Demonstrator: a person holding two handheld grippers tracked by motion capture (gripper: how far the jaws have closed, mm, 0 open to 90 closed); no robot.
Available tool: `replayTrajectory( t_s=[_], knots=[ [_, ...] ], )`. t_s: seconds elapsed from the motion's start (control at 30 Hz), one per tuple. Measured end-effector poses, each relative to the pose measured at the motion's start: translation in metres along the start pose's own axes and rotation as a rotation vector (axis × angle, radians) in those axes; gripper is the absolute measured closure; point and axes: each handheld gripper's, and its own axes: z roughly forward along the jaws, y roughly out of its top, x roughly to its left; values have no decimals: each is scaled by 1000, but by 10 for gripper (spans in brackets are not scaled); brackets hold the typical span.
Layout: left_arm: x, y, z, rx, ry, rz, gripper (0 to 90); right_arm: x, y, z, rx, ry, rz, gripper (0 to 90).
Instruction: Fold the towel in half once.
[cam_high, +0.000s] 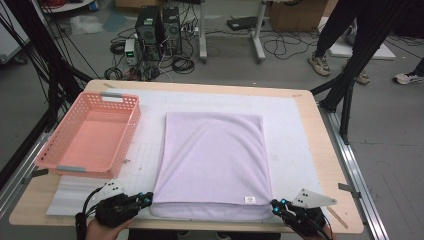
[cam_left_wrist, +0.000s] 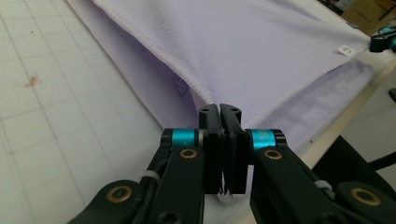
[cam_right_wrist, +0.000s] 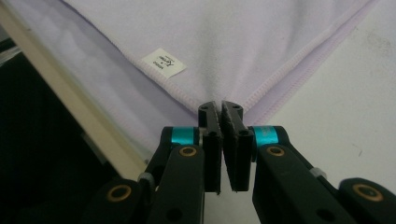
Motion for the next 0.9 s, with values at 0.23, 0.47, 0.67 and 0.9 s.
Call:
replayTrajectory(
  t_s=[0.23,0.47,0.67,0.9],
  knots=[
    [-10,-10,-10,24,-27,7,874,13,-6,-18,6,20,-24,866],
    [-9,-16,-6,79,-13,14,856,16,-16,-19,55,26,-24,842],
    [-5,-5,-5,1,52,13,564,4,-14,-22,-40,-2,66,622],
    [9,23,21,-20,83,25,561,-12,-2,-8,-69,-77,124,620]
  ],
)
